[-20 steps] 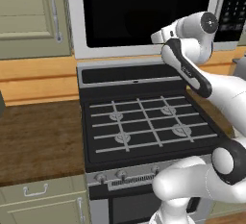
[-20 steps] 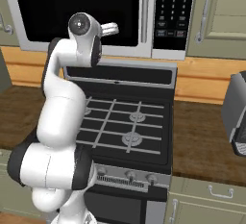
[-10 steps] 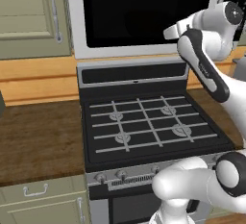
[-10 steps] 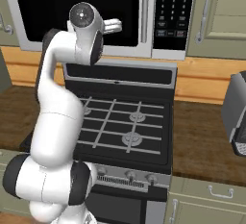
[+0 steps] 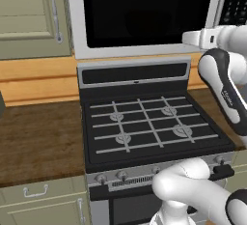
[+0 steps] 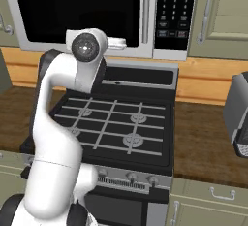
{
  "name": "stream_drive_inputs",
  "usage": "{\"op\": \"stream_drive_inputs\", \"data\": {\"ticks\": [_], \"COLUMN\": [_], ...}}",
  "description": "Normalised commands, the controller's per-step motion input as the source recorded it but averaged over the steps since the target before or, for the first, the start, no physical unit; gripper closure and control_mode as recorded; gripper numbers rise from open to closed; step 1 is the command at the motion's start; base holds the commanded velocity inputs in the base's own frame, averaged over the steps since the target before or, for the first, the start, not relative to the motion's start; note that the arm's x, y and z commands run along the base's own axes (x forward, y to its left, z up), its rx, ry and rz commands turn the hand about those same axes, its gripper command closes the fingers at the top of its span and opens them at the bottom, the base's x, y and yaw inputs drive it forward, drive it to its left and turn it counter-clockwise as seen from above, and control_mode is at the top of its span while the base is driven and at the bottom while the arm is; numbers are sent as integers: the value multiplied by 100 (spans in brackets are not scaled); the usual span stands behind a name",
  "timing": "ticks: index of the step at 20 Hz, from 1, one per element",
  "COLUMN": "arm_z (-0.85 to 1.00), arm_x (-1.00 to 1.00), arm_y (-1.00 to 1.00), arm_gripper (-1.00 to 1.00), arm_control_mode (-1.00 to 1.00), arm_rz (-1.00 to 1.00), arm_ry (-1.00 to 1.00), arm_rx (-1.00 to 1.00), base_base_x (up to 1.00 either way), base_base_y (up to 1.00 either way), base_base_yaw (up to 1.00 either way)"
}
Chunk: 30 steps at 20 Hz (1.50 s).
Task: Open the microwave, place the bowl with waffle inside the microwave, then close the microwave door and turn it on.
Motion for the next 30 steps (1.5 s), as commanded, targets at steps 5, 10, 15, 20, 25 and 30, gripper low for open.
{"op": "stream_drive_inputs", "data": {"ticks": [5, 10, 15, 20, 25, 30], "arm_z": [11, 0, 1, 0, 0, 0], "arm_x": [-4, -56, -7, 0, 25, 47], "arm_y": [-61, -83, -44, -6, -49, -44], "arm_gripper": [100, 100, 100, 100, 100, 100], "arm_control_mode": [-100, -100, -100, -100, -100, -100], "arm_rz": [-3, -21, -2, 0, 0, -2], "arm_ry": [2, 1, 7, 0, 1, 0], "arm_rx": [60, 74, 33, 1, 10, 15], "base_base_x": [0, 0, 0, 0, 0, 0], "base_base_y": [0, 0, 0, 0, 0, 0], "base_base_yaw": [0, 0, 0, 0, 0, 0]}}
